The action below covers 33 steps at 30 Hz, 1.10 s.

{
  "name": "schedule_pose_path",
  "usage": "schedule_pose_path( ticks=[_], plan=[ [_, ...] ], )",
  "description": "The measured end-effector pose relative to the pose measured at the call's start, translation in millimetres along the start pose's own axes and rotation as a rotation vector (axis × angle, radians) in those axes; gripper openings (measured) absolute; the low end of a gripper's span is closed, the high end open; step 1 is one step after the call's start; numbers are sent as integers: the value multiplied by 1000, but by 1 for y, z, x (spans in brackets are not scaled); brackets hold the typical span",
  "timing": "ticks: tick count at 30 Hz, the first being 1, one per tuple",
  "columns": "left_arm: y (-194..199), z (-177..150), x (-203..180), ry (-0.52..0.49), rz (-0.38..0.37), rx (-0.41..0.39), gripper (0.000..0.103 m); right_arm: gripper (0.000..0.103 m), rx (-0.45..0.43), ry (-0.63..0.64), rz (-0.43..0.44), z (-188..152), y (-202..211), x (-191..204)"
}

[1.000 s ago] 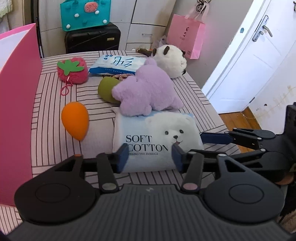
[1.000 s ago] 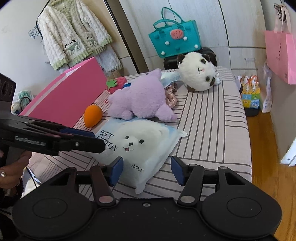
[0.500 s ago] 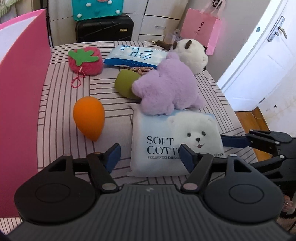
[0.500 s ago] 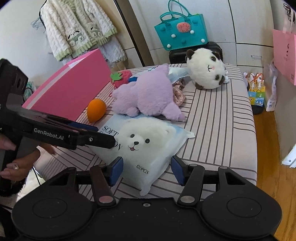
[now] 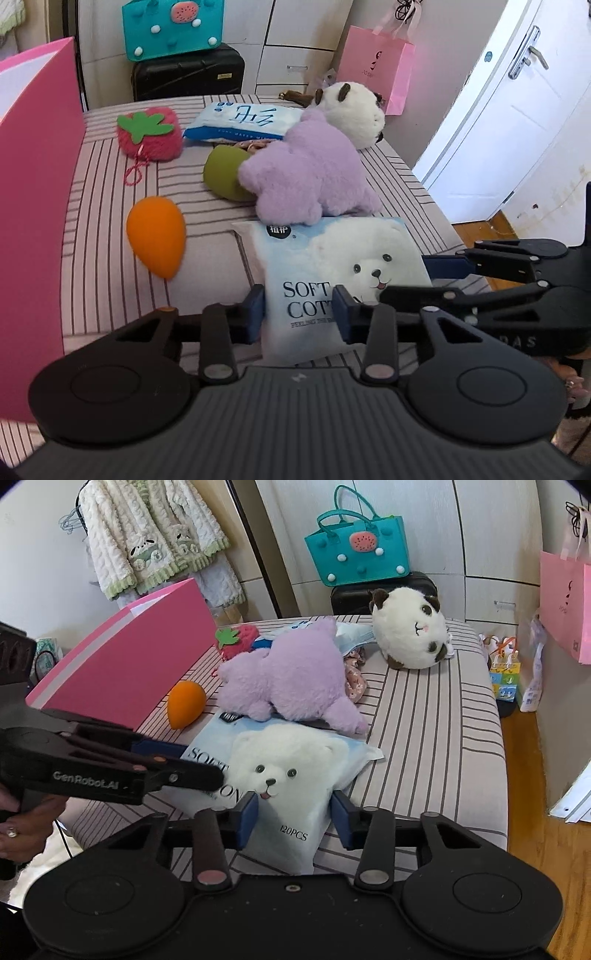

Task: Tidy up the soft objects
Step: 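Lift the SOFT COTTON bag with the left tool toward the pink box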

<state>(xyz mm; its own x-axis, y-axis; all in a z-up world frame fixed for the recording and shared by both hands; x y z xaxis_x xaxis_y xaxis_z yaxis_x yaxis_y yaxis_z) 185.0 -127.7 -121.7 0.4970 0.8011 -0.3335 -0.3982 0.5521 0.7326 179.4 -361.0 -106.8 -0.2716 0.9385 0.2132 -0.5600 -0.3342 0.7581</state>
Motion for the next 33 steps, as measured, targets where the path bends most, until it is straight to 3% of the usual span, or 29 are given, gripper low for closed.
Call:
schedule_pose_path(
  ticks=[9,22,29,33],
  plan=[
    [18,-16,-2,27,-33,41,36,42,23,1,25,-3,10,14],
    [61,-35,-1,28,-63,129,36,44,161,-36,187,-5,30,43],
    [95,-43,7,66,-48,119,36,47,204,33,287,6,42,70],
    [118,-49,12,89,-34,77,36,47,193,92,294,12,46,90]
  ],
)
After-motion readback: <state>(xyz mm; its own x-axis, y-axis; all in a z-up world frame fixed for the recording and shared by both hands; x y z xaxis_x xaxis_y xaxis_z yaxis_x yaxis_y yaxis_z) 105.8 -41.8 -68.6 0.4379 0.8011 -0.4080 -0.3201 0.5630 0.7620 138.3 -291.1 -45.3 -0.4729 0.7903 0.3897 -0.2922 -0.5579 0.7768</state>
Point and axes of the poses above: each gripper's, at about its wrist camera, not at the fingertips, and y roughly against the way its jaws point, x to its left, z to its top, the point moved 5 cm from there along -y, roughly the way its jaws point, and after that the axes turned 7 degrees about -z, right-handed, at the moved point
